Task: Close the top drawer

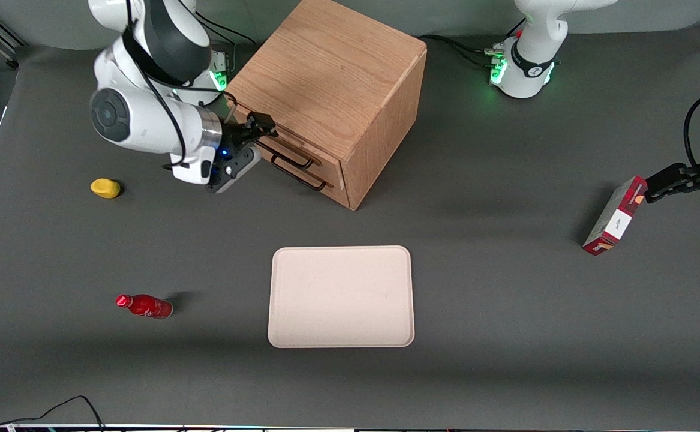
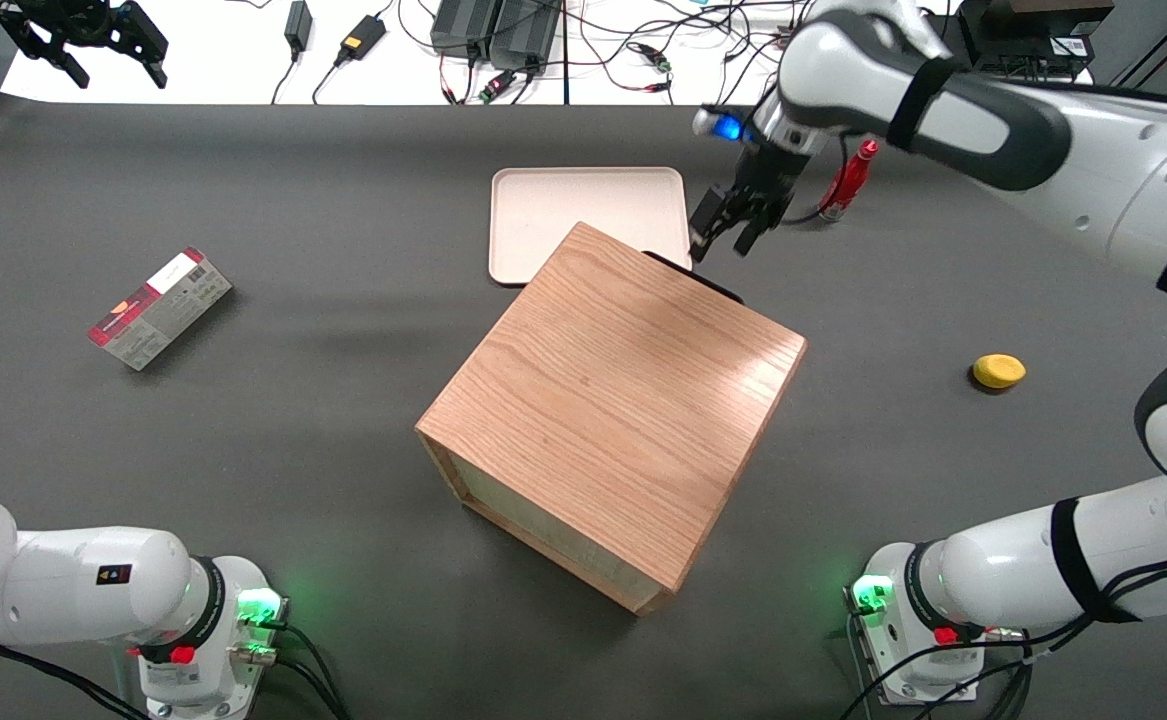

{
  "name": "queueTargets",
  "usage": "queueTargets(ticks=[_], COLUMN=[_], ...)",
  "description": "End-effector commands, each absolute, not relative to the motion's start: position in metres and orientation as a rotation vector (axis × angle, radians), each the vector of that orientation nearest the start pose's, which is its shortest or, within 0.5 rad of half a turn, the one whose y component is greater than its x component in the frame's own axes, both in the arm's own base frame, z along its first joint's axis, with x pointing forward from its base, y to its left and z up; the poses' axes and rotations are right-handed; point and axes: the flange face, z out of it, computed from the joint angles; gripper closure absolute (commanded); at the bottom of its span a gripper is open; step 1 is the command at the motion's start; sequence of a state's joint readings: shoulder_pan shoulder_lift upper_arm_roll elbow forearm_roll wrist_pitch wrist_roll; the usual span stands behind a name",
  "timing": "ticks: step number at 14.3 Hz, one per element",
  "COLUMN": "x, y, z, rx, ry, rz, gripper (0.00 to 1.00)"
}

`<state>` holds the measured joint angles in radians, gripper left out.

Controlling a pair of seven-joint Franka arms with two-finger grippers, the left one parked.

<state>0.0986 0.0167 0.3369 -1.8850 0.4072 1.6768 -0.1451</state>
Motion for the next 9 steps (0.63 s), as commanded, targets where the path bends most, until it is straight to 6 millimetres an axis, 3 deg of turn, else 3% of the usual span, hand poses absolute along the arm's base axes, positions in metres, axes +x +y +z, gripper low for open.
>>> queueTargets(ticks=[1, 4, 5, 7, 9], x=[0.476, 0.437, 0.422, 0.412, 0.415], y=[0.258, 0.241, 0.229, 0.179, 0.108], z=[0.581, 0.680, 0.702, 0.734, 0.757], rx=[-2.833, -3.013, -3.064, -3.115, -3.079], ry=[-0.574, -0.219, -0.127, 0.039, 0.238], rz=[0.345, 0.171, 0.115, 0.038, -0.019], gripper=[0.00, 0.00, 0.00, 0.00, 0.00])
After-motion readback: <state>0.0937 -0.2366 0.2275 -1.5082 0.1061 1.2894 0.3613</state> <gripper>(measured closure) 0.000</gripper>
